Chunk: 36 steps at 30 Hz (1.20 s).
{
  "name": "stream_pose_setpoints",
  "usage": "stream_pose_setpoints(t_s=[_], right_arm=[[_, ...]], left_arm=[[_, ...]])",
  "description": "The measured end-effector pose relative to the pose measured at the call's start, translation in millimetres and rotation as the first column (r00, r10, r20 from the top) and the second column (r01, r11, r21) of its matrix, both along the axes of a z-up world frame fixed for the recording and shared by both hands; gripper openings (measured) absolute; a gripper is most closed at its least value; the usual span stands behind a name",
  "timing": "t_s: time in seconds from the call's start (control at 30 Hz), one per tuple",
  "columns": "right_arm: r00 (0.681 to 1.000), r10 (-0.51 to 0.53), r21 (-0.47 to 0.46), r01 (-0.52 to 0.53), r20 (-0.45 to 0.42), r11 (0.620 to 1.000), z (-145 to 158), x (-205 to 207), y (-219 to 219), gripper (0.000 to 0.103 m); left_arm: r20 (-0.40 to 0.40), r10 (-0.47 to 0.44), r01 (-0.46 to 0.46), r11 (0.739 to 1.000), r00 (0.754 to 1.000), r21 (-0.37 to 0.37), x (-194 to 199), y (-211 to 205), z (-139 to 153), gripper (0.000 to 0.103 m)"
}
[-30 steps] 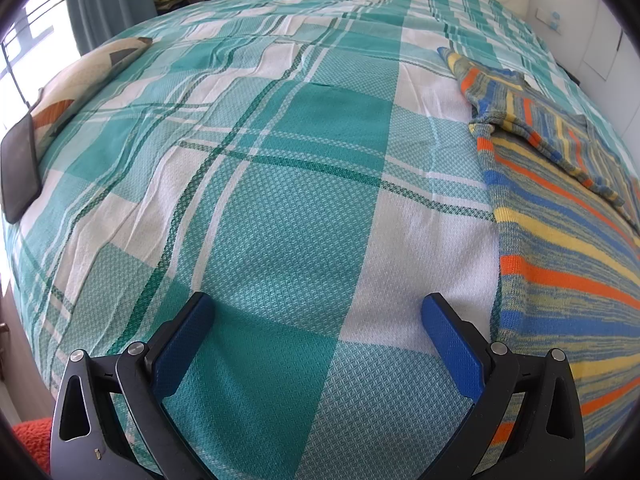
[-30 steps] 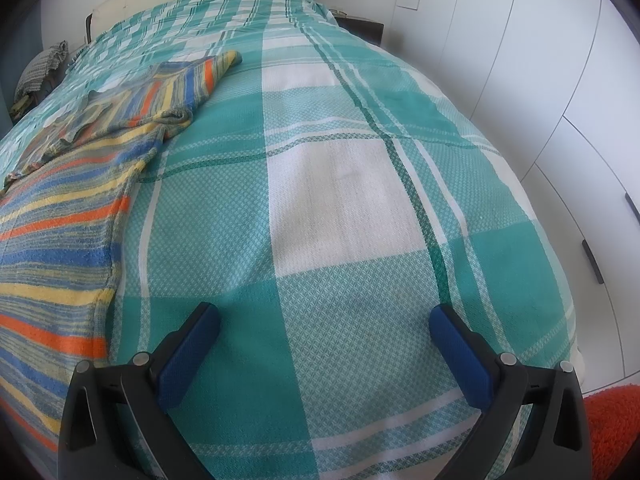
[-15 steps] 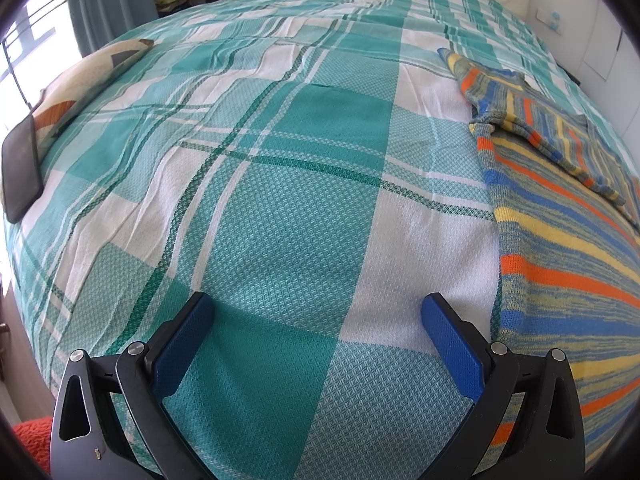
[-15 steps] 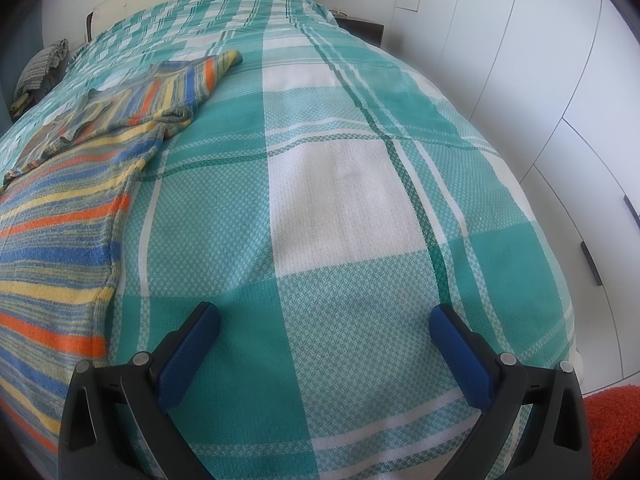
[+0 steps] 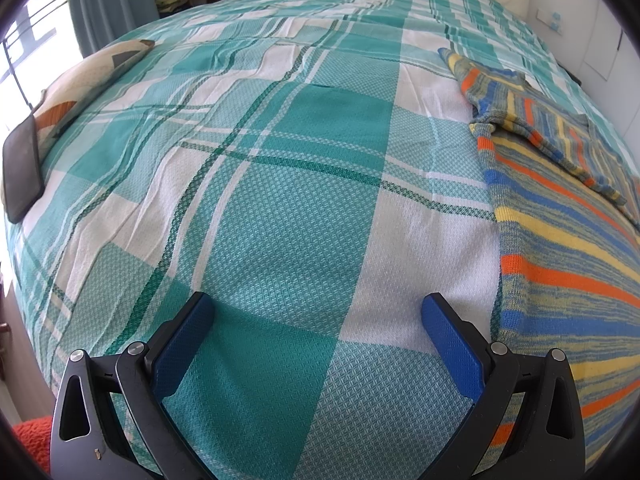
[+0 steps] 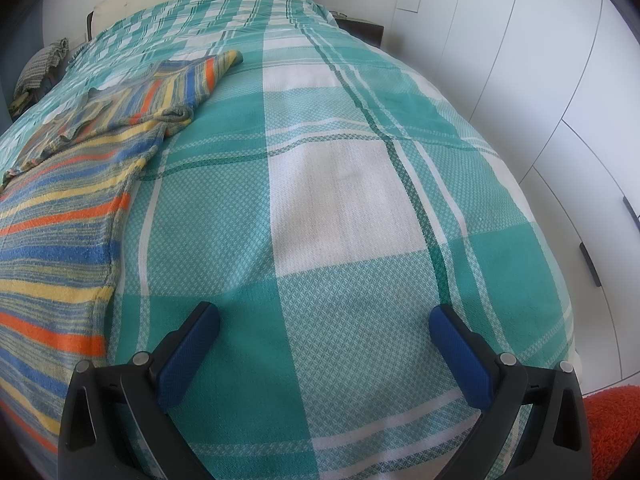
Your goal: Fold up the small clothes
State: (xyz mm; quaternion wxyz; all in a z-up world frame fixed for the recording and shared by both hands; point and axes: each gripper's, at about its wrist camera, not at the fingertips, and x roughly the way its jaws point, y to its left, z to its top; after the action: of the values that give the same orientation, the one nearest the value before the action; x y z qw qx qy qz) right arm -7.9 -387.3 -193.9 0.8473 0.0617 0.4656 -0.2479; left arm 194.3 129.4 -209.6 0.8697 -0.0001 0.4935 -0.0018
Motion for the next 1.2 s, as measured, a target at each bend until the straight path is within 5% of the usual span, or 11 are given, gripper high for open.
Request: stream_pose_setpoints(t_s=[1.2], right_arm=[[1.000,-0.001,-0.024,0.000,-0.004,1.000,-1.8,-0.5,4.3,0.103]], left_arm=[[0.002,0.000,0.000,1.000,1.000,0.006,-0.5,-1.1,-1.4,0.103]])
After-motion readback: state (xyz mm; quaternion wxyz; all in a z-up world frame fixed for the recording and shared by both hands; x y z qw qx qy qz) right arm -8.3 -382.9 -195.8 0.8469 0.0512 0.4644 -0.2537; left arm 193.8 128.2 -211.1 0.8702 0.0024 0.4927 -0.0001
